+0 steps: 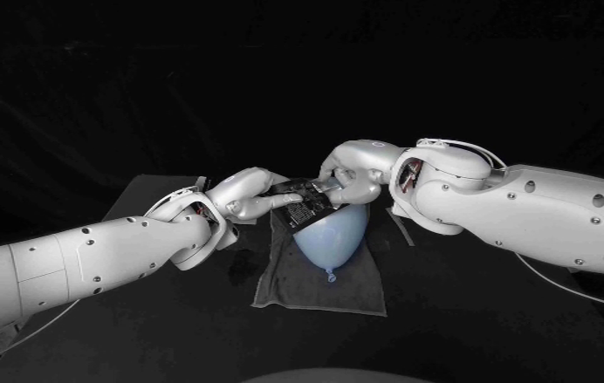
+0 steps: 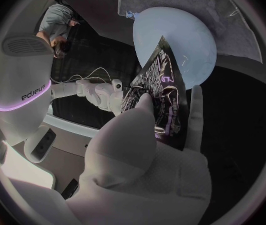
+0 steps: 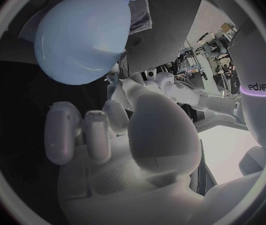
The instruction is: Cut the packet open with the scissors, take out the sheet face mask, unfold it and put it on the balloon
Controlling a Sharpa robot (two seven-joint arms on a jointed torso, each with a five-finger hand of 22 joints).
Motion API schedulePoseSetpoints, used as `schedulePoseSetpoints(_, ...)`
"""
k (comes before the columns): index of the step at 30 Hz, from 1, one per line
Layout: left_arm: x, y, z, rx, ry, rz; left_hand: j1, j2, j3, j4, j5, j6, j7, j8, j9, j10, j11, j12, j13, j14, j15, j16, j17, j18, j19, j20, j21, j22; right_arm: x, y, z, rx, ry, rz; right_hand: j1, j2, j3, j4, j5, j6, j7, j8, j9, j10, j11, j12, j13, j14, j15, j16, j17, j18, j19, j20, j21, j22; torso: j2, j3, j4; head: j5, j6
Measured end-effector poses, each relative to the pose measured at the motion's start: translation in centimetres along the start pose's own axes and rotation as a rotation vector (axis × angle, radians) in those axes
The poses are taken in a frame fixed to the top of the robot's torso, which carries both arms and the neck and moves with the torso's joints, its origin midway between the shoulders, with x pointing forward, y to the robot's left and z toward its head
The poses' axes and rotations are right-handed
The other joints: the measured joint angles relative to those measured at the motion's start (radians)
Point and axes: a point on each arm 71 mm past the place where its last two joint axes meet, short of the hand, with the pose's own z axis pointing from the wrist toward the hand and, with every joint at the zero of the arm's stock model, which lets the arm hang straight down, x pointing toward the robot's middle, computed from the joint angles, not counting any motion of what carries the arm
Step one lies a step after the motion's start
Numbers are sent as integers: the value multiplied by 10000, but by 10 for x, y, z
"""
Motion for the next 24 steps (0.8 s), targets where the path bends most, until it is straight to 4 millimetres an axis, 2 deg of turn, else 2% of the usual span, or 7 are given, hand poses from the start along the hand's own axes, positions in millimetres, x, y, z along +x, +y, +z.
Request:
schedulePoseSetpoints(1, 0, 0, 0, 13, 18, -13, 0, 0, 0, 0, 0, 0, 0, 0, 0, 0, 0, 0, 0, 0, 0, 0, 0, -1, 0, 0, 0, 0, 0, 0, 0, 5, 13, 16, 190, 67, 223, -82, 356, 42, -42, 5, -2, 21, -21, 0, 13, 0, 0, 0, -3, 0, 0, 0, 0, 0, 0, 0, 0, 0, 1)
schedulePoseSetpoints(3, 1, -1, 1, 40, 49, -37, 0, 0, 0, 0, 0, -2, 2, -7, 0, 0, 0, 0, 0, 0, 0, 0, 0, 0, 0, 0, 0, 0, 1, 0, 1, 17, 33, 47, 367, 223, 618, -209, 368, 72, -72, 70, -2, 51, -52, 0, 73, 0, 0, -1, -5, 0, 0, 0, 0, 1, 0, 1, 3, -6, 2)
schedulePoseSetpoints(9, 2, -3, 1, 102, 140, -83, -1, -1, 0, 0, 0, -13, 12, -9, 16, 0, 0, 0, -11, 0, 0, 0, -1, 0, -21, 21, 0, -20, 1, -3, 2, 104, 48, 183, -15, 378, 983, 64, -923, 75, -74, 156, 16, 87, -89, 73, 89, 0, 0, 11, -5, 0, 3, -4, 41, 5, 0, 0, 10, -7, 12)
schedulePoseSetpoints(12, 2, -4, 1, 126, 175, -94, -1, -1, 0, 0, 0, 5, -6, -21, 24, 0, 0, 0, -14, 0, 0, 0, -1, 0, -37, 37, -39, -22, 1, -4, 3, 125, 51, 234, -119, 351, 954, 115, -1000, 75, -75, 156, 16, 88, -89, 74, 127, 0, 0, 22, -4, -1, 24, -25, 41, 6, 2, 0, 11, -7, 12)
schedulePoseSetpoints(15, 3, -4, 1, 153, 217, -104, -14, -14, 0, 0, -1, 21, -22, -23, 26, 0, 0, 0, -14, 0, 0, 0, -1, 0, -37, 37, -39, -22, 1, -5, 4, 135, 52, 285, -238, 232, 913, 155, -1000, 75, -75, 156, 30, 88, -90, 75, 134, 0, 0, 23, -3, 0, 28, -30, 40, 8, 7, 0, 11, 0, 5)
schedulePoseSetpoints(21, 4, -5, 1, 190, 281, -106, -14, -14, 0, 0, -2, 21, -22, -23, 26, 0, 0, 0, -13, 0, 0, 0, 8, -1, -37, 37, -39, -22, 1, -4, 5, 53, 162, 330, -319, -462, 515, 12, -997, 73, -73, 196, 42, 88, -89, 75, 129, -1, 0, 22, 4, 1, 27, -31, 40, 8, 7, -3, 10, -3, -10)
schedulePoseSetpoints(24, 4, -5, 1, 220, 307, -109, -15, -15, 0, 0, 4, 21, -22, -24, 26, 0, 0, 0, -14, 0, 0, 0, 9, -1, -37, 37, -39, -21, 2, -3, 6, -26, 290, 312, -371, -690, 296, 14, -995, 34, -34, 196, 42, 87, -89, 66, 71, 0, 0, 21, 4, 0, 26, -31, -45, 8, 4, -2, 5, 3, -16)
